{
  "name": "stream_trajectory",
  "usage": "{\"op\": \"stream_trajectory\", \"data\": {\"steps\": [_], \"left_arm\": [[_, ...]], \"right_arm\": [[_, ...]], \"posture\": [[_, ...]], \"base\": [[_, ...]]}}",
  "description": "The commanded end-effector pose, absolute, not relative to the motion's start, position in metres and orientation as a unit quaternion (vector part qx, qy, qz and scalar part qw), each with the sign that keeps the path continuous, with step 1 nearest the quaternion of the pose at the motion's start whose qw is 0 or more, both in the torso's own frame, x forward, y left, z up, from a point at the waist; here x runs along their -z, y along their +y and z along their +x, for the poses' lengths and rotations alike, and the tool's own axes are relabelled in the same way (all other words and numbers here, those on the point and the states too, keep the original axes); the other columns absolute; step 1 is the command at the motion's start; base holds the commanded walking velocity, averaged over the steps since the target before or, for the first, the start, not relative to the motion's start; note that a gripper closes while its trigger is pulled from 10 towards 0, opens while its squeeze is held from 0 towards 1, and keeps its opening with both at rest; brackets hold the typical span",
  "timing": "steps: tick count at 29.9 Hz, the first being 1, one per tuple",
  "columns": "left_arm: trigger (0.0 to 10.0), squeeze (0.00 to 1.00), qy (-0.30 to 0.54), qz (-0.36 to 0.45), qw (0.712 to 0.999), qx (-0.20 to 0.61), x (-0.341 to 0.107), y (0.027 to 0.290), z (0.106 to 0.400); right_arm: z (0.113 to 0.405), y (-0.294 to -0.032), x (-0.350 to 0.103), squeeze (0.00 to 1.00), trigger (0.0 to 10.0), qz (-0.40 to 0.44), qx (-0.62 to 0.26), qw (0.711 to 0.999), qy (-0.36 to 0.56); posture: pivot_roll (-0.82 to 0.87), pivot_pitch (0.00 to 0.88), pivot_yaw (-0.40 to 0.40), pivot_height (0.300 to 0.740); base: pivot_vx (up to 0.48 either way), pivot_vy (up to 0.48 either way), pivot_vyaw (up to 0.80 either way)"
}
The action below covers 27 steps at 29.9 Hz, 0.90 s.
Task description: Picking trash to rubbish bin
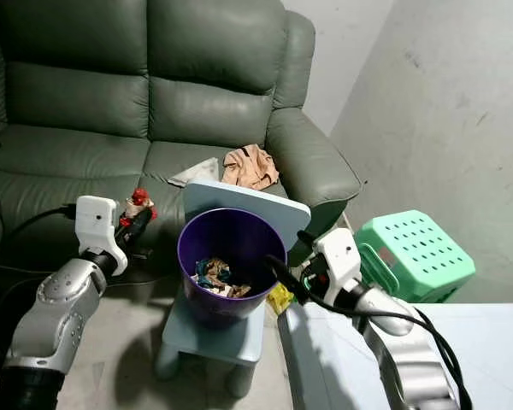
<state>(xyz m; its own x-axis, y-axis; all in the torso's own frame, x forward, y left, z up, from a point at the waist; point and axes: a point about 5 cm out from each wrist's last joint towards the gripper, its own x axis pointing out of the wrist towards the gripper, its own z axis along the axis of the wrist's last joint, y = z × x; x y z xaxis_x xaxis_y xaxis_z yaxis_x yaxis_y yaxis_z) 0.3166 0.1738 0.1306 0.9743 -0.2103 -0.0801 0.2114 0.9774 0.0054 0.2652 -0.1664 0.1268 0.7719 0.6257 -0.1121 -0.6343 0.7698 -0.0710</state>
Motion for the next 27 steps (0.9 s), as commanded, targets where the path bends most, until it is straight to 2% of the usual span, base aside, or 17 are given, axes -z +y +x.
{"op": "stream_trajectory", "data": {"steps": [1,12,27], "left_arm": [[10.0,0.00,0.037,0.010,0.992,0.124,-0.131,0.168,0.322],[10.0,0.00,0.038,0.006,0.981,0.190,-0.140,0.156,0.348],[10.0,0.00,0.013,0.019,0.953,0.303,-0.157,0.125,0.346]], "right_arm": [[0.262,-0.176,-0.134,0.00,10.0,-0.056,-0.326,0.943,0.041],[0.239,-0.178,-0.162,0.00,10.0,-0.029,-0.321,0.946,0.036],[0.199,-0.171,-0.196,0.00,10.0,0.000,-0.341,0.939,0.040]], "posture": [[0.00,0.134,-0.236,0.740],[-0.07,0.229,-0.248,0.740],[-0.14,0.379,-0.295,0.740]], "base": [[0.000,0.000,0.00],[0.000,0.000,0.00],[0.000,0.000,0.00]]}}
